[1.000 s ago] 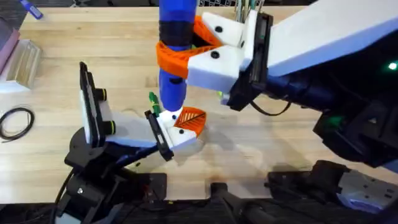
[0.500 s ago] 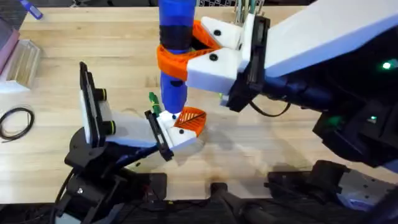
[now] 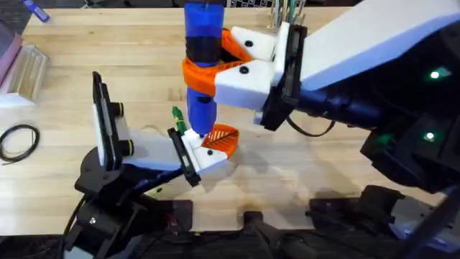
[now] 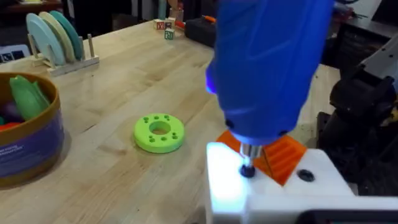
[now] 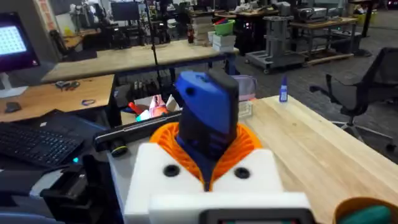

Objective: Pick up the gripper from the table and insert it into the empty holder that is missing its gripper. Then pick up a screw, insert it into the mounting hole, and use the screwdriver to tighten it. Finally, clean up the table by picking up the vegetable and placing it into the bucket.

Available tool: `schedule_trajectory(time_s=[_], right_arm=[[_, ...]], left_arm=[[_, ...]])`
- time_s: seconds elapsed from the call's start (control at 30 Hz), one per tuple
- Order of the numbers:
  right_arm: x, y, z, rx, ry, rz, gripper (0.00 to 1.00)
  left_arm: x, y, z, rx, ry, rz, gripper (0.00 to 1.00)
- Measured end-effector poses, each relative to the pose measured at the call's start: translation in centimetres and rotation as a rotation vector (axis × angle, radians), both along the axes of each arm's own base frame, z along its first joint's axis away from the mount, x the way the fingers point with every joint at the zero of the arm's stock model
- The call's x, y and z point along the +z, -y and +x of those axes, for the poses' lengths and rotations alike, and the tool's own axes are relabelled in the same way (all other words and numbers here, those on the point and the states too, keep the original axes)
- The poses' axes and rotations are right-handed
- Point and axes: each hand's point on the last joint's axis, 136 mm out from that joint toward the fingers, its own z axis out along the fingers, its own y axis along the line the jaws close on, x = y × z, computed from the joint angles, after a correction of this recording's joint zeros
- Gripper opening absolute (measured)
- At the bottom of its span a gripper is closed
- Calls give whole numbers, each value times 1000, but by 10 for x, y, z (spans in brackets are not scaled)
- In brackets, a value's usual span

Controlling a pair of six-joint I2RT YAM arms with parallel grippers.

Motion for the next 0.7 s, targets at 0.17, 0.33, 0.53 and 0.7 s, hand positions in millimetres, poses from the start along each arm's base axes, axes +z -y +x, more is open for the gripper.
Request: schedule_trajectory(time_s=[0.17,0.33,0.53,0.7], right_arm=[[-1,0,0,1,-2,-1,25],[-1,-1,1,0,-3,-3,25],[-1,-1,1,0,-3,-3,25],[10,1,-1,2,25,41,25]], left_arm=[[0,0,0,0,0,0,5],[0,0,0,0,0,0,5],[0,0,0,0,0,0,5],[0,0,0,0,0,0,5]])
